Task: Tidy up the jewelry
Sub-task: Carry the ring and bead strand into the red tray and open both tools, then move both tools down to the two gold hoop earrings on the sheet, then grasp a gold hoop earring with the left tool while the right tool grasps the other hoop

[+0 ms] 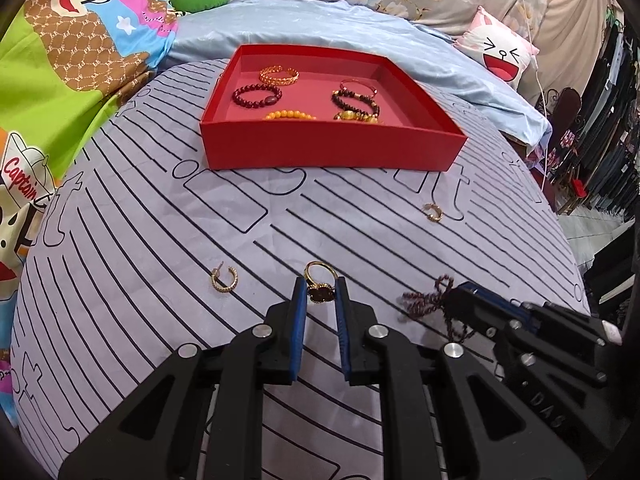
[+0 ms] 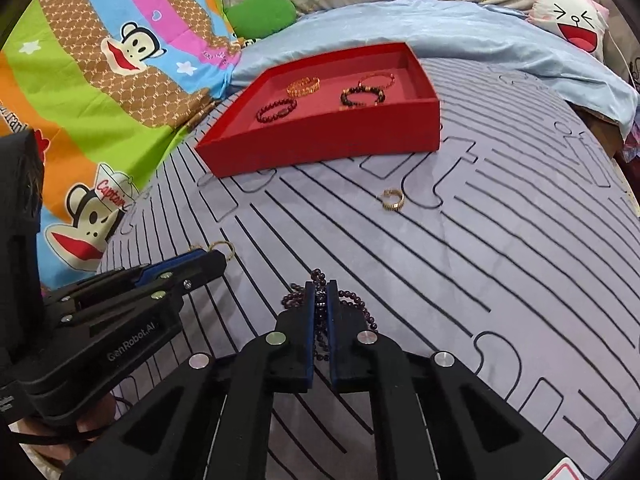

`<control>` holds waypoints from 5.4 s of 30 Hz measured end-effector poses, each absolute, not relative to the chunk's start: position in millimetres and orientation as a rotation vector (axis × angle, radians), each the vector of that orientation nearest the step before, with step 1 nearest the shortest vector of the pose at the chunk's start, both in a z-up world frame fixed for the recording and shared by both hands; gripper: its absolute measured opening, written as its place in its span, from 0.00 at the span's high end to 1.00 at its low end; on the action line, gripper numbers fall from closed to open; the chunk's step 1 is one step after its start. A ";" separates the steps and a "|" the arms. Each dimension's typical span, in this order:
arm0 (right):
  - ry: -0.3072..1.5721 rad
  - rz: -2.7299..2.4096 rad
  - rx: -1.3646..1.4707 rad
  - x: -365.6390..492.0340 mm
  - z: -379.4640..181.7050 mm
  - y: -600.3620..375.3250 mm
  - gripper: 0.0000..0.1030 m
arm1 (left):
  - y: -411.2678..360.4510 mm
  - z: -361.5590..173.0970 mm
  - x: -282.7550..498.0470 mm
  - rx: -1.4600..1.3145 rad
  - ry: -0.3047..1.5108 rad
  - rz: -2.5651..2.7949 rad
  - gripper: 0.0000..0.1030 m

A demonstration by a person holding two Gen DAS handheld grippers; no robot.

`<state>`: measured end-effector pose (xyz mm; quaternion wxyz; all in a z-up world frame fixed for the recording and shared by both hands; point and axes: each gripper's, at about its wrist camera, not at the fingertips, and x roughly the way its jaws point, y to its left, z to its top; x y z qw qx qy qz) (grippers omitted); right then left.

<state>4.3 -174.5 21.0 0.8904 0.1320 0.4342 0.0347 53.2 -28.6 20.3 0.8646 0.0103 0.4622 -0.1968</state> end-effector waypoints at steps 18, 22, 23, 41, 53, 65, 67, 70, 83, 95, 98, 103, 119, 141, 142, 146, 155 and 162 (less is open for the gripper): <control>0.709 0.031 0.248 84.2 106.3 -210.9 0.95 | -48.3 94.7 130.9 0.028 0.818 -0.427 0.87; 0.702 0.019 0.252 117.7 108.6 -220.3 0.95 | -61.4 98.9 164.4 0.044 0.808 -0.424 0.87; 0.707 0.018 0.259 128.9 107.0 -223.9 0.95 | -65.9 98.3 174.4 0.047 0.809 -0.424 0.87; 0.818 -0.005 0.295 226.3 37.3 -237.1 0.95 | -106.7 32.4 277.0 0.067 0.924 -0.405 0.87; 0.814 -0.025 0.295 227.2 30.8 -235.9 0.90 | -107.1 22.4 281.2 0.086 0.924 -0.356 0.81; 0.774 -0.018 0.278 198.0 60.5 -229.6 0.88 | -101.7 55.1 254.6 0.096 0.870 -0.361 0.80; 0.764 -0.012 0.272 187.4 67.1 -227.6 0.87 | -100.1 61.2 245.3 0.098 0.860 -0.368 0.80; 0.752 -0.013 0.266 169.9 73.9 -226.1 0.86 | -98.6 70.3 227.5 0.105 0.844 -0.377 0.80; 0.726 -0.009 0.270 83.6 90.1 -216.8 0.86 | -94.4 87.7 145.0 0.120 0.807 -0.407 0.79; 0.778 0.001 0.266 16.3 62.9 -197.7 0.83 | -75.8 49.2 78.5 0.131 0.866 -0.370 0.78; 0.798 -0.003 0.245 8.7 53.4 -191.3 0.81 | -66.8 37.3 70.0 0.130 0.884 -0.345 0.70; 0.836 -0.027 0.228 6.7 35.1 -191.5 0.81 | -46.4 19.0 66.6 0.137 0.908 -0.264 0.69; 0.896 -0.080 0.175 53.4 3.5 -196.8 0.75 | 4.1 -2.4 73.8 0.084 0.920 -0.183 0.52; 0.904 -0.110 0.126 76.3 -5.8 -188.8 0.82 | 3.4 -10.2 79.4 0.099 0.918 -0.195 0.50; 0.904 -0.109 0.128 75.7 -6.0 -189.1 0.85 | 1.9 -10.4 78.6 0.104 0.916 -0.195 0.51; 0.906 -0.106 0.139 74.3 -5.8 -190.8 0.85 | -1.6 -9.8 76.6 0.106 0.913 -0.201 0.60; 0.897 -0.101 0.170 64.2 -0.2 -192.1 0.85 | -6.4 -7.1 72.6 0.106 0.917 -0.233 0.84; 0.874 -0.088 0.183 57.0 11.7 -191.1 0.85 | -10.0 -2.0 69.4 0.090 0.921 -0.254 0.84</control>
